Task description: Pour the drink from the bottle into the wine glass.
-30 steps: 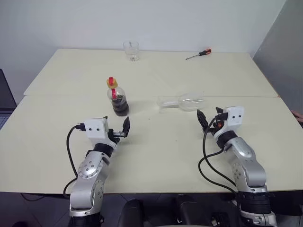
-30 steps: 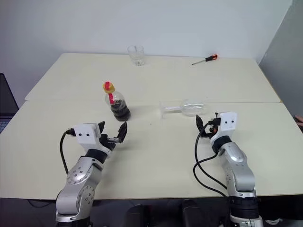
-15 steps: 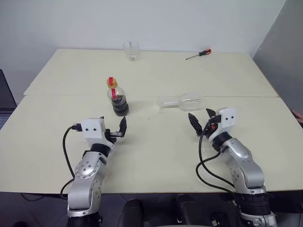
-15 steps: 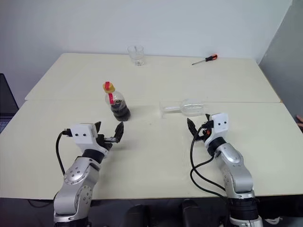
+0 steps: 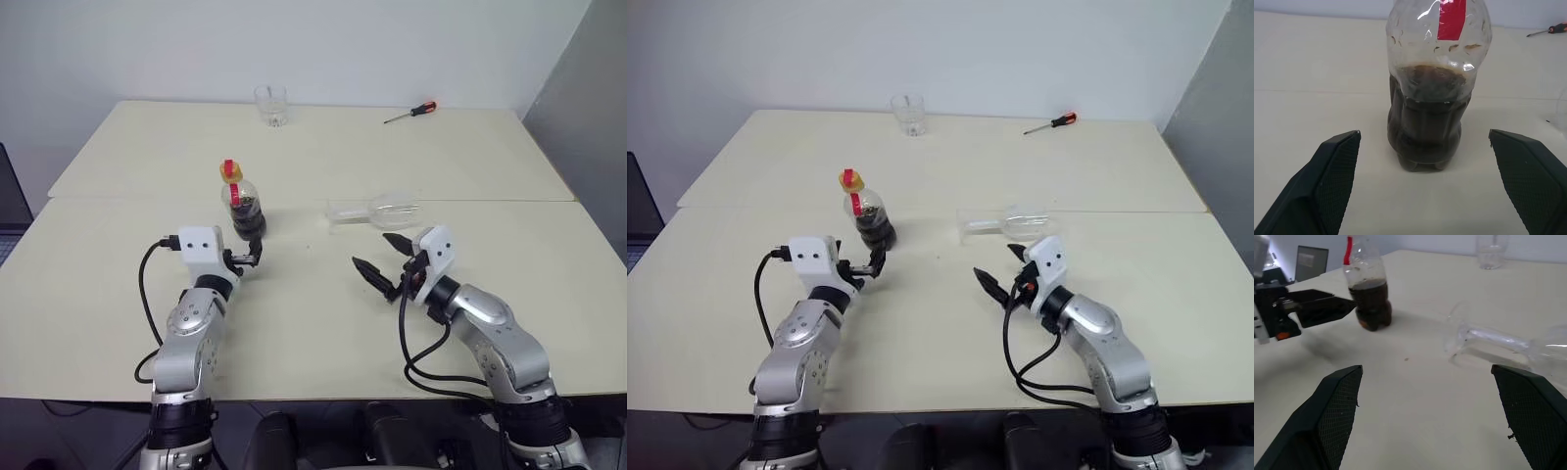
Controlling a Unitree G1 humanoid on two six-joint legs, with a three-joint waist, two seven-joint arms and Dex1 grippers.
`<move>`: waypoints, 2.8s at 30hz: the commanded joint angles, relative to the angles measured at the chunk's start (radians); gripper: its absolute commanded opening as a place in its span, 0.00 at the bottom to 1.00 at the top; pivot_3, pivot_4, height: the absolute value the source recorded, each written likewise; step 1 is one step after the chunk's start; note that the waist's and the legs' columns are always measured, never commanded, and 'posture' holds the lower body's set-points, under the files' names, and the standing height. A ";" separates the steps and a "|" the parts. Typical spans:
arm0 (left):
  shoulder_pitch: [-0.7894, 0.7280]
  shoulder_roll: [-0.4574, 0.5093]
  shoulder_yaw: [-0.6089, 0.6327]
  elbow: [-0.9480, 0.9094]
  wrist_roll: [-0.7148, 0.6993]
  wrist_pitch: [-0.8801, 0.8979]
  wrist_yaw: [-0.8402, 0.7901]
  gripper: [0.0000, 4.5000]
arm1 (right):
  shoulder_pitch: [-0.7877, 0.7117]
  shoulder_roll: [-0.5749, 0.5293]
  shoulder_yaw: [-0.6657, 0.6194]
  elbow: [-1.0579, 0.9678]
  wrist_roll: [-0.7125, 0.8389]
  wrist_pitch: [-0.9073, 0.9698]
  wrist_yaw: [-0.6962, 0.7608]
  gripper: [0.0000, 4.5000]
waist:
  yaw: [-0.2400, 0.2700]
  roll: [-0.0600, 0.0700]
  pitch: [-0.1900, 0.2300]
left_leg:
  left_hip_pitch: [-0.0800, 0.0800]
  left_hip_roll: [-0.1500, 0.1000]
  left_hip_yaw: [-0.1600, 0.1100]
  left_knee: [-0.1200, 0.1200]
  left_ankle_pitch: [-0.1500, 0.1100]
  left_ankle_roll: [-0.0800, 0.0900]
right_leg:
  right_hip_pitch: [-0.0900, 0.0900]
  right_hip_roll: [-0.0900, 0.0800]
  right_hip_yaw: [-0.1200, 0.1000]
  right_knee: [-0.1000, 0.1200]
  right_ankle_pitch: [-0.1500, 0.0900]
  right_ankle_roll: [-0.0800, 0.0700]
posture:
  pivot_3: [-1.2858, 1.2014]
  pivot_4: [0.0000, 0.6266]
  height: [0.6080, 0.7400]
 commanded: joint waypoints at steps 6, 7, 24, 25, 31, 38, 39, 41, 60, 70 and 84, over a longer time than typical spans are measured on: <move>-0.126 0.032 0.002 0.166 0.031 -0.092 -0.022 0.99 | -0.029 0.005 0.006 -0.021 -0.014 -0.014 0.003 1.00 | 0.004 0.000 0.000 | 0.000 0.000 0.000 0.000 0.000 0.000 | 0.000 0.000 -0.001 0.000 0.000 0.000 | 0.52 0.24 1.00; -0.146 0.037 0.003 0.195 0.033 -0.106 -0.027 0.99 | -0.025 0.004 0.006 -0.023 -0.015 -0.013 0.003 1.00 | 0.004 0.000 0.000 | 0.000 0.000 0.000 0.000 0.000 0.000 | 0.000 0.000 -0.001 0.000 0.000 0.000 | 0.52 0.24 1.00; -0.391 0.063 -0.019 0.584 0.057 -0.349 -0.154 0.66 | -0.021 -0.014 -0.019 -0.036 -0.036 -0.007 -0.011 1.00 | 0.007 -0.001 0.000 | 0.000 -0.001 0.001 0.000 0.000 0.000 | 0.000 0.000 -0.003 0.000 0.000 0.000 | 0.52 0.24 1.00; -0.396 0.061 -0.016 0.591 0.056 -0.351 -0.154 0.61 | -0.023 -0.014 -0.023 -0.035 -0.037 -0.008 -0.014 1.00 | 0.007 -0.001 0.000 | 0.000 -0.001 0.001 0.000 0.000 0.000 | 0.000 0.000 -0.003 0.000 0.000 0.000 | 0.52 0.24 1.00; -0.402 0.054 -0.026 0.594 0.048 -0.341 -0.188 0.52 | -0.108 -0.005 -0.096 -0.040 0.018 0.035 -0.031 1.00 | 0.009 -0.001 0.000 | 0.000 -0.001 0.001 0.000 0.000 0.000 | 0.000 0.000 -0.003 0.000 0.000 0.000 | 0.52 0.24 1.00; -0.393 0.024 -0.124 0.443 0.037 -0.240 -0.303 0.45 | -0.365 -0.023 -0.134 -0.068 0.114 0.223 -0.044 1.00 | 0.017 -0.001 0.001 | -0.001 -0.001 0.000 0.000 0.000 0.000 | 0.000 0.000 -0.004 0.000 0.001 -0.001 | 0.52 0.24 1.00; -0.385 0.017 -0.145 0.398 0.033 -0.205 -0.314 0.44 | -0.408 -0.030 -0.112 -0.054 0.084 0.252 -0.066 1.00 | 0.019 -0.001 0.001 | -0.002 0.000 0.001 0.000 0.000 0.000 | -0.001 0.000 -0.004 0.000 0.002 -0.002 | 0.52 0.24 1.00; -0.368 0.000 -0.165 0.327 0.023 -0.150 -0.319 0.43 | -0.463 -0.035 -0.078 -0.033 0.055 0.334 -0.099 1.00 | 0.020 -0.001 0.001 | -0.002 0.000 0.001 0.001 0.000 0.000 | -0.002 0.000 -0.004 0.000 0.003 -0.004 | 0.52 0.24 1.00; -0.242 -0.024 -0.301 0.067 0.065 -0.052 -0.333 0.43 | -0.623 0.104 -0.185 -0.010 0.174 0.670 -0.264 1.00 | 0.018 0.000 0.001 | -0.003 0.001 0.000 0.001 0.000 0.000 | -0.002 -0.001 -0.002 0.001 0.003 -0.005 | 0.52 0.24 1.00; -0.224 -0.028 -0.315 0.039 0.075 -0.056 -0.322 0.42 | -0.628 0.130 -0.169 0.006 0.173 0.673 -0.270 0.87 | 0.017 0.000 0.001 | -0.003 0.000 0.000 0.001 0.000 0.000 | -0.002 -0.001 -0.002 0.001 0.003 -0.005 | 0.52 0.24 1.00; -0.232 -0.029 -0.307 0.039 0.087 -0.065 -0.319 0.41 | -0.630 0.138 -0.149 0.026 0.164 0.658 -0.264 0.40 | 0.017 0.000 0.001 | -0.003 0.001 0.000 0.001 0.000 0.000 | -0.002 -0.001 -0.003 0.000 0.003 -0.005 | 0.52 0.24 1.00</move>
